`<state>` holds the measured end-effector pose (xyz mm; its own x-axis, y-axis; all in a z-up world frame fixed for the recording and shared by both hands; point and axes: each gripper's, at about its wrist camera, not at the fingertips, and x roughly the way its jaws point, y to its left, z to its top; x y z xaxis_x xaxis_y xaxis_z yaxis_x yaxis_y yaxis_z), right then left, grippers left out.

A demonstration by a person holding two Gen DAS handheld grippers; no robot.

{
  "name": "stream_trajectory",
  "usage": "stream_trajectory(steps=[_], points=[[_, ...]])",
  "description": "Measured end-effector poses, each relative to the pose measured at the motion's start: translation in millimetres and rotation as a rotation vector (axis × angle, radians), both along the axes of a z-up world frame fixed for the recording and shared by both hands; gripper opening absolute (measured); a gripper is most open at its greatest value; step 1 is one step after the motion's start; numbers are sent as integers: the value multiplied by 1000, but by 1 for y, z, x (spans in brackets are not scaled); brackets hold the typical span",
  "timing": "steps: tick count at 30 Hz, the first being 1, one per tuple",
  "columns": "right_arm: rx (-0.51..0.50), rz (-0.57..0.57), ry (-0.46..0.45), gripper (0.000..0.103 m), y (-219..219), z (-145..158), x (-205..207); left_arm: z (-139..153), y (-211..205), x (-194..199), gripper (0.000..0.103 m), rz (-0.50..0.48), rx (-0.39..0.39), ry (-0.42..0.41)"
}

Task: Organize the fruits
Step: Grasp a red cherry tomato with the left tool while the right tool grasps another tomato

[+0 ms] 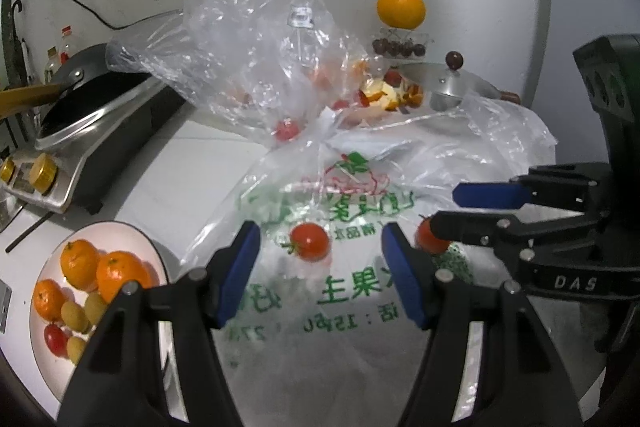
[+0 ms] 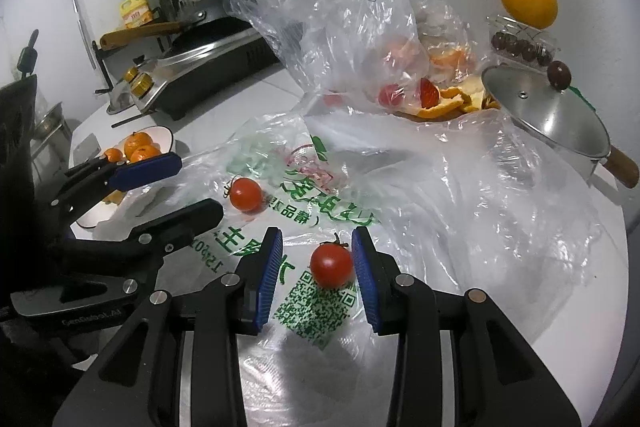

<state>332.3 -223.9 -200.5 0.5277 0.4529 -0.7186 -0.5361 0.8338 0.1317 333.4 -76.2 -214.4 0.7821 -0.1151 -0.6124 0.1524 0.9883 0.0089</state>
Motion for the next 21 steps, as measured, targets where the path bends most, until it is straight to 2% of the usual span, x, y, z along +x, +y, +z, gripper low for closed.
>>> stream_trajectory(steps=[16, 21], points=[[13, 0, 39, 38, -4, -15, 13, -14, -3, 27, 64, -1, 13, 49], [14, 4, 48, 38, -4, -18, 14, -20, -3, 35, 64, 15, 21, 100]])
